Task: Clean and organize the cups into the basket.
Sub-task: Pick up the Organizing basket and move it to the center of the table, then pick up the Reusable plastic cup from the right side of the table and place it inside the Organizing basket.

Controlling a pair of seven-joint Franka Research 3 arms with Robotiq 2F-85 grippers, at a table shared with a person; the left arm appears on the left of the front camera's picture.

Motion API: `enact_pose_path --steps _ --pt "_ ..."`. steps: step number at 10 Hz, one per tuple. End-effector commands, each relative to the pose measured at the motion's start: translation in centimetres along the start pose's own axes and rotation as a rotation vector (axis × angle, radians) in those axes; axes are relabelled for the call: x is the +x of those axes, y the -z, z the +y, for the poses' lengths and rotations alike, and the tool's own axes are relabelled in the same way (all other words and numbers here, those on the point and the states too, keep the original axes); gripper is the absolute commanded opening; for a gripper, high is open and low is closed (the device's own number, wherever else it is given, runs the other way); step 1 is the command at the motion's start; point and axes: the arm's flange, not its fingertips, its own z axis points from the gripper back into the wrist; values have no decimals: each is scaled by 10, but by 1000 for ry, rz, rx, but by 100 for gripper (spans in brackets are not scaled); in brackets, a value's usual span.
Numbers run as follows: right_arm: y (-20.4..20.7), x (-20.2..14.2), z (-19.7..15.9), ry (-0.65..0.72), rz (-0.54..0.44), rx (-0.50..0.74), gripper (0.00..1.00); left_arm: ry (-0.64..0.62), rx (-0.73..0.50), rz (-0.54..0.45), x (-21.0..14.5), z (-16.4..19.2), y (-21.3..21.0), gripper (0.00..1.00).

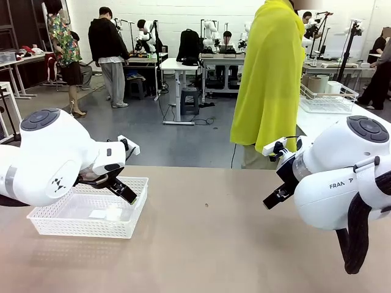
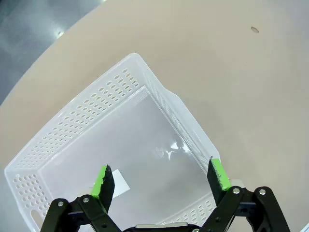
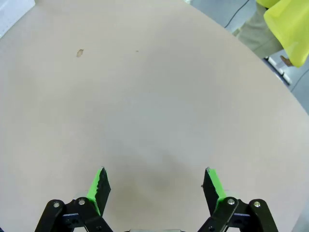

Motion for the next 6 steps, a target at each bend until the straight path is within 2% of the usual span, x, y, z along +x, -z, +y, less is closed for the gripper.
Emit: enact_pose_path --steps 1,2,3,6 --pt "0 0 0 0 0 0 100 1 0 0 0 0 0 100" --pt "0 0 0 0 0 0 100 0 0 0 0 0 0 100" --pt "-41 0 16 -45 -19 -40 100 54 75 -75 0 -6 -53 100" --pt "-138 -30 62 -53 95 -132 100 133 74 -53 -27 -8 -156 100"
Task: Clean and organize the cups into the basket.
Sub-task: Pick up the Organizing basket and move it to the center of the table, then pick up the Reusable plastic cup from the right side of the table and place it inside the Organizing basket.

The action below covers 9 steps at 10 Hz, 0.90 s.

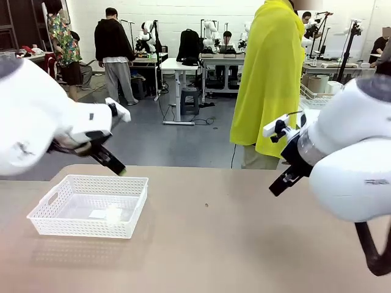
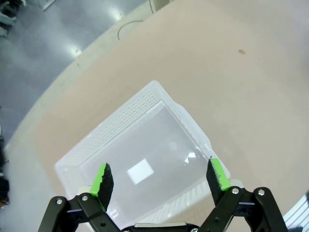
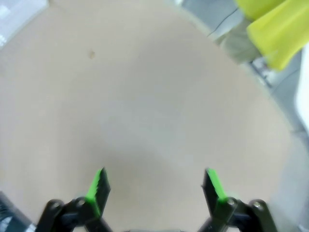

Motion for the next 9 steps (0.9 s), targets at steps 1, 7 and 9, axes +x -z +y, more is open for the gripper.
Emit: enact_pose_path --steps 1,7,9 --pt "-60 -72 49 7 104 -40 100 71 -19 60 -65 -18 -65 100" --pt "-90 -35 57 -23 188 -30 100 100 -82 151 -31 -14 -86 100" --pt "-92 -38 60 -19 206 -45 100 106 -84 174 -34 -15 -87 100"
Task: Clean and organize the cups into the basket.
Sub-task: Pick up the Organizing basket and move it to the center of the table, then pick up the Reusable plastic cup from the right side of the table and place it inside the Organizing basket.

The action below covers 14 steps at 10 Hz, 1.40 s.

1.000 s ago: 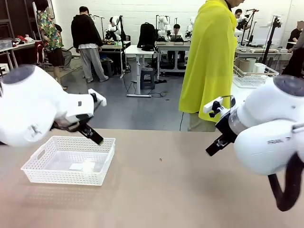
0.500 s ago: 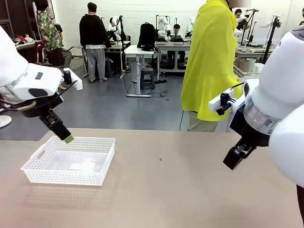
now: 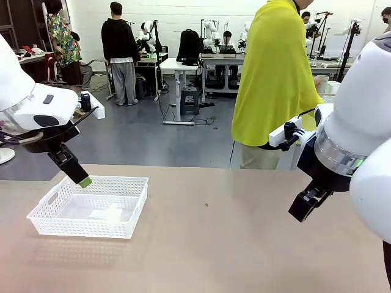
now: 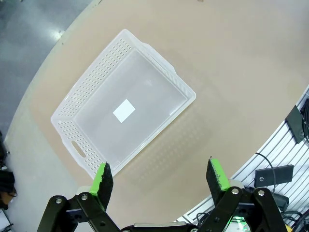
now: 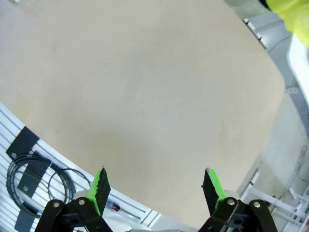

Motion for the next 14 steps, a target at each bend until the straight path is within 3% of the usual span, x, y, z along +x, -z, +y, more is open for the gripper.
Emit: enact_pose_path --steps 1,2,3,4,6,8,10,14 --pt "-1 -28 -27 152 -184 276 100 -233 -322 -142 -24 37 -10 100" --pt "-2 -58 -52 263 -313 429 100 -364 -632 -239 -48 69 -16 100" --pt "1 -88 -75 361 -444 645 100 -488 -794 -315 -70 98 -17 100" --pt "9 -121 -101 468 -556 784 100 -592 -938 -393 -92 127 -14 100" --pt "30 -178 -140 617 -694 1028 100 -784 -982 -439 -139 170 -4 100" --pt "68 -220 -181 754 -687 1165 100 -926 -922 -468 -192 203 4 100" --pt "104 -248 -207 813 -596 1211 100 -1010 -898 -459 -236 230 15 100" --pt "121 -307 -234 886 -460 1138 100 -1095 -843 -426 -295 243 31 100"
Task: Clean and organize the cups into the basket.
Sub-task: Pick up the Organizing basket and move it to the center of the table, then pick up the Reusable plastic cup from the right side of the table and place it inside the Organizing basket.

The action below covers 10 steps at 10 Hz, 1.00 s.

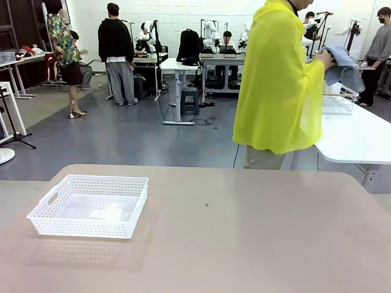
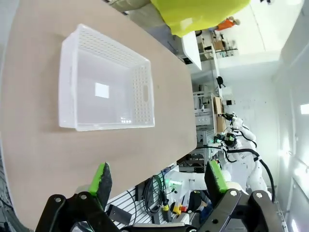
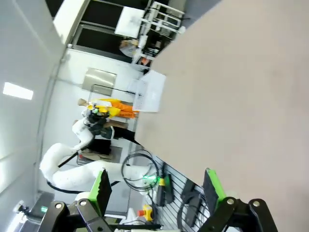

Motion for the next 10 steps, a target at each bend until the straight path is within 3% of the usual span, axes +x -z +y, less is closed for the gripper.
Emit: enact_pose_path --steps 1,3,4,10 --pt "6 -30 17 -22 12 -108 100 -7 25 -20 -7 3 -11 100" --pt "2 -30 26 -135 -55 -129 100 -17 15 -75 -12 7 -25 100" --pt "-13 -6 0 -5 9 -85 100 -30 29 -31 -7 9 -14 100" --pt "-13 -6 0 -5 9 -85 100 -30 29 -31 -7 9 -14 100"
